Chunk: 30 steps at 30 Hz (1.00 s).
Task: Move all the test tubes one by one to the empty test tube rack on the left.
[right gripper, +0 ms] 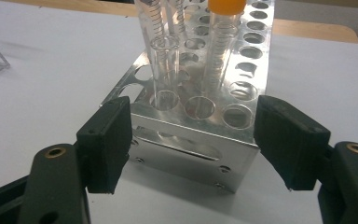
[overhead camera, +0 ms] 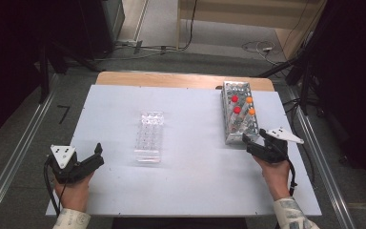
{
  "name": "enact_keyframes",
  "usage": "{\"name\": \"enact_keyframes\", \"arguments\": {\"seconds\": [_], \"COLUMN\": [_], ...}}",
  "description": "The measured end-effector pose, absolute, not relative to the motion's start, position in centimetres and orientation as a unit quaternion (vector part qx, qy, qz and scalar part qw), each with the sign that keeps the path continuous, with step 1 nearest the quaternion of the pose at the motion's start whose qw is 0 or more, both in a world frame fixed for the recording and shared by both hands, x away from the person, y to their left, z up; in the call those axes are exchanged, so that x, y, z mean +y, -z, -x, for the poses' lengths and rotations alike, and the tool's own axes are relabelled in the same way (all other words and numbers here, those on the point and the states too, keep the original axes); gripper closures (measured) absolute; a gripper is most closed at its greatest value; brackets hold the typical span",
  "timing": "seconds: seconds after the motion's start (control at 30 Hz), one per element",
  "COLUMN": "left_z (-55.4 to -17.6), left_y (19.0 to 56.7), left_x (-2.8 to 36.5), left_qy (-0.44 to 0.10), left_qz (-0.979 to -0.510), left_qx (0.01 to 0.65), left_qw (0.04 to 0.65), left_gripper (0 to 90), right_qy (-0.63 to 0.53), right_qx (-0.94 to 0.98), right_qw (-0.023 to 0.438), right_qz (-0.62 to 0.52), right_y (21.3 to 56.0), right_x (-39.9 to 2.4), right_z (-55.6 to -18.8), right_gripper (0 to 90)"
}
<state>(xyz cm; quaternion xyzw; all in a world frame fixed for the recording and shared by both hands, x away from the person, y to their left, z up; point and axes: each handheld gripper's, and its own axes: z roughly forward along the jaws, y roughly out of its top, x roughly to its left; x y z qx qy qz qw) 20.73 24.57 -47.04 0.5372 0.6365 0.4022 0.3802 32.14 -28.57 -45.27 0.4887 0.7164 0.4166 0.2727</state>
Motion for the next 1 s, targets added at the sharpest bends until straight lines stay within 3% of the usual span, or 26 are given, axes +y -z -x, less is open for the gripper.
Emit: {"name": "enact_keyframes", "arguments": {"seconds": [0.33, 1.0], "left_z": [-20.8, -20.7], "left_y": [47.1, 47.1], "left_x": [24.6, 24.7], "left_qy": [-0.400, -0.401], "left_qz": [-0.537, -0.536], "left_qx": [0.639, 0.639], "left_qw": [0.379, 0.378], "left_gripper": [6.3, 6.7], "right_qy": [-0.418, -0.417], "right_qx": [0.721, 0.723], "right_qw": [0.275, 0.296], "right_qz": [-0.480, -0.465], "right_y": [45.1, 45.9], "right_x": [-27.6, -26.2], "right_z": [-32.6, -33.7], "right_gripper": [32.3, 56.5]}}
